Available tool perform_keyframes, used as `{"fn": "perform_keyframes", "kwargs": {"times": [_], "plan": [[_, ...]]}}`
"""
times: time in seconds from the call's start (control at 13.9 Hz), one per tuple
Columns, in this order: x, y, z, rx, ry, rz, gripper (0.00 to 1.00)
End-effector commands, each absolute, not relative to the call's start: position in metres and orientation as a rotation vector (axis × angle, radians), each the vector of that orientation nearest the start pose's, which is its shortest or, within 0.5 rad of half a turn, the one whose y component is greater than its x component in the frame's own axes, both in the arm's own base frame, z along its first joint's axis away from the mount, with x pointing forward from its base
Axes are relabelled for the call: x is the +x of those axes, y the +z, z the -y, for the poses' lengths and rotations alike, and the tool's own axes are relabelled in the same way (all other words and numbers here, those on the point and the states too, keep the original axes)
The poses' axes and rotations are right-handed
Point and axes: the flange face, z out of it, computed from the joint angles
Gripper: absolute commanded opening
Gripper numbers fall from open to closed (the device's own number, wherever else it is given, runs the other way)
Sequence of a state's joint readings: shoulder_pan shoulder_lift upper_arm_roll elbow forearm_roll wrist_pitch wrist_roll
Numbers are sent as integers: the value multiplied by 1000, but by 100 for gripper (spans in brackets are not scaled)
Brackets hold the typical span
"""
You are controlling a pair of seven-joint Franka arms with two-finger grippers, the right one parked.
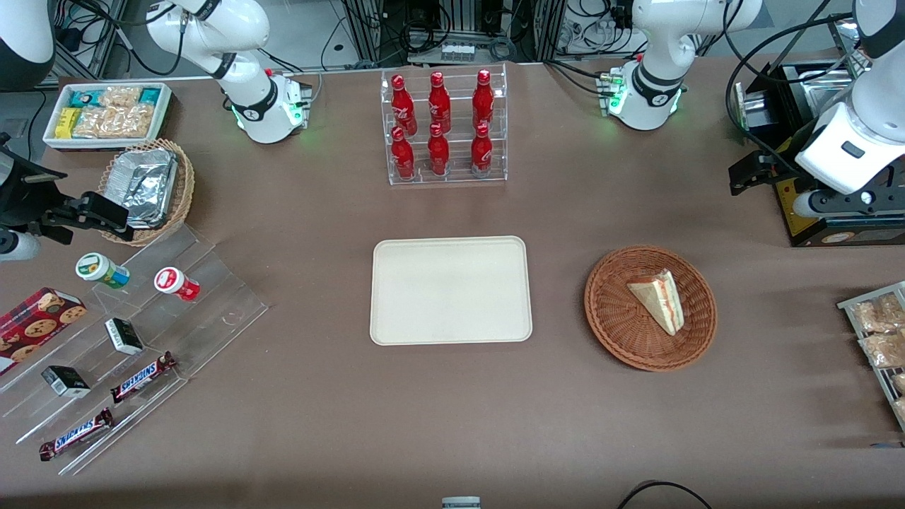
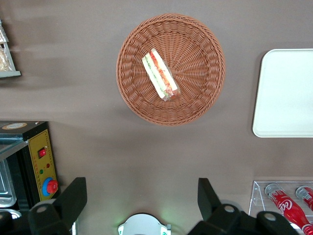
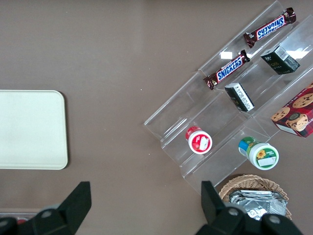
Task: Place sandwich from basket to tray
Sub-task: 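Move the left gripper toward the wicker basket holding the sandwich, then lower the open left gripper over the wrapped sandwich in the basket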
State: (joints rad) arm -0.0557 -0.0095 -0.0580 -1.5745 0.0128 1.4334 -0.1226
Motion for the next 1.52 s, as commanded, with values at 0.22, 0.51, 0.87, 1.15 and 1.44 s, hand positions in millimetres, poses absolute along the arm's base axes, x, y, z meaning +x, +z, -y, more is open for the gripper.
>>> {"fn": "perform_keyframes", "kwargs": {"times": [0.22, 0.51, 0.87, 1.15, 1.44], "plan": [[542, 598, 50, -3108, 241, -11, 100], [558, 527, 39, -3105, 209, 24, 100], [568, 465, 40, -3103, 124, 221, 100], [585, 429, 43, -3065, 122, 494, 100], [598, 374, 62, -3036, 150, 601, 100]]}}
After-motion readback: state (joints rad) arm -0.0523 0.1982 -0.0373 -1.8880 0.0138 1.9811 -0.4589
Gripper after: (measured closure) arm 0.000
